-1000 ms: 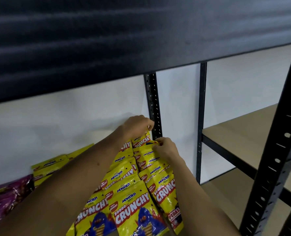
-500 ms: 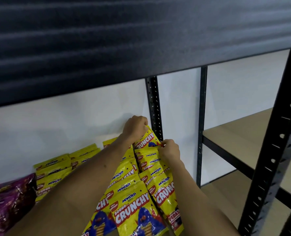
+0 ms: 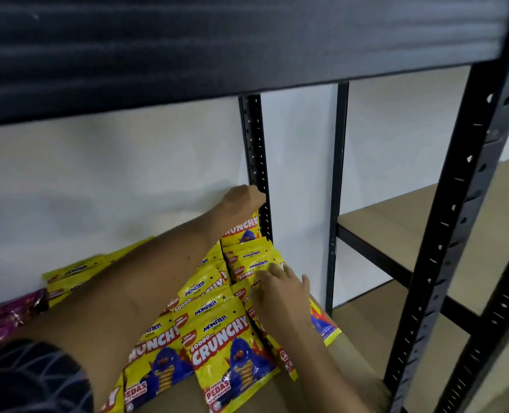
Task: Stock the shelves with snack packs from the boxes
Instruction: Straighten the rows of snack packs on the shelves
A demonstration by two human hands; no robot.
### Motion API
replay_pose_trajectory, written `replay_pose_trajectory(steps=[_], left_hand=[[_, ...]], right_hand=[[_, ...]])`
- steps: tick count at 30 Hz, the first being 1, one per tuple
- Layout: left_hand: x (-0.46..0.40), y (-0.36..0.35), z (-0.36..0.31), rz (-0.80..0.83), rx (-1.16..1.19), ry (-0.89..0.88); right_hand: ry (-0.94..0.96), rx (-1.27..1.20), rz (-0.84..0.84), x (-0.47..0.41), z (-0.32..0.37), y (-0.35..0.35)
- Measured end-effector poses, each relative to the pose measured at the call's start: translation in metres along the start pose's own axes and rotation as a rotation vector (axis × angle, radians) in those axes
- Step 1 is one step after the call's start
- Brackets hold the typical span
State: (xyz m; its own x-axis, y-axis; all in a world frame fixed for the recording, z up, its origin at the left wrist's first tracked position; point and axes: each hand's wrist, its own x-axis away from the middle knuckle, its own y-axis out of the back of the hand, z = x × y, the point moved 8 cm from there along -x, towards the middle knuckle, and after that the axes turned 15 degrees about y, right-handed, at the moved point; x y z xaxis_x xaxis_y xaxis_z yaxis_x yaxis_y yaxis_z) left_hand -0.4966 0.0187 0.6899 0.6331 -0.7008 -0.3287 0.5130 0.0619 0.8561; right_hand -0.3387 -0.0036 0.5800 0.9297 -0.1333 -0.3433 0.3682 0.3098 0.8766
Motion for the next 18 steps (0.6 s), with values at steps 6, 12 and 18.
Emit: replay_pose_trajectory(steps=[6,12,18], left_hand=[[0.014,-0.011,-0.018,-0.135,-0.177,0.006],[0.034,-0.025,0.005,-0.15,0.024,0.222],[0.061,-0.083,-0.001,0.152,0.266,0.282]], right_hand=[[0.037,0.022,0.07,0.031,-0.009,-0.022],[0.021,0.038,0.018,0.038,-0.013,-0.021],[0.007,0.011,-0.023,0.041,-0.011,-0.023]])
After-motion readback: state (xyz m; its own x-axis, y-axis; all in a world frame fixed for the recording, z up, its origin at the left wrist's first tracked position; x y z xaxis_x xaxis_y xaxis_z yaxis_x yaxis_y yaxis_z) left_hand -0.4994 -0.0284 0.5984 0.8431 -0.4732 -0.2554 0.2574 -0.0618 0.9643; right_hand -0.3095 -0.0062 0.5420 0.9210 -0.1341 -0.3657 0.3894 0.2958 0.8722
